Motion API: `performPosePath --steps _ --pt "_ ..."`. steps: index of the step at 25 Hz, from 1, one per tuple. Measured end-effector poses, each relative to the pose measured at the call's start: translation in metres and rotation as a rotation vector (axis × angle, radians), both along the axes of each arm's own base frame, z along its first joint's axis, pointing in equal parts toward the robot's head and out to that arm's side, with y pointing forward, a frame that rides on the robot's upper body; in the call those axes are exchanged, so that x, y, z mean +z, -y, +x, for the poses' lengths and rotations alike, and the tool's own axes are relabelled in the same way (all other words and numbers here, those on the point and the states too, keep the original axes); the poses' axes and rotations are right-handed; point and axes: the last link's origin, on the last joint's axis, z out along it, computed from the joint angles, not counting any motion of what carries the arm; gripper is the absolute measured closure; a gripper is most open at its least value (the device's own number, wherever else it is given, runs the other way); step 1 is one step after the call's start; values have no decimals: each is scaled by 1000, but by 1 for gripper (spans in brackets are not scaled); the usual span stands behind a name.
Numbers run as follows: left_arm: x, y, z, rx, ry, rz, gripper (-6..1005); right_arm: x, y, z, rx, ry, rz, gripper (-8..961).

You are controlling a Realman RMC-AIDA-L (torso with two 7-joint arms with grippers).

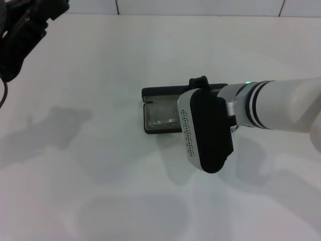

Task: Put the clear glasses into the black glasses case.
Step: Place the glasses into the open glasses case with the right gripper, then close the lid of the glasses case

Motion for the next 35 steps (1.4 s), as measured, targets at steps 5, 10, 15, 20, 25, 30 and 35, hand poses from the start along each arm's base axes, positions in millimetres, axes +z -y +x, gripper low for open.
performPosePath --steps 5,10,15,20,25,30,35 --pt "0 0 0 2 1 1 942 0 0 0 2 -8 3 804" --pt "0 1 -1 4 2 2 943 -2 7 -5 17 -18 -14 689" --pt "0 1 -1 2 -2 0 943 1 21 -7 3 -82 -16 550" --pt "2 -1 -1 -4 -15 0 942 14 34 -13 -47 -214 -9 583" --pt "8 -3 -1 -11 -46 7 941 36 49 -17 -163 -389 -29 649" --pt "7 -12 -6 30 -127 -23 939 60 63 -11 -281 -515 -44 751" --pt "-13 -44 5 68 -269 -79 938 105 74 10 -421 -636 -66 892"
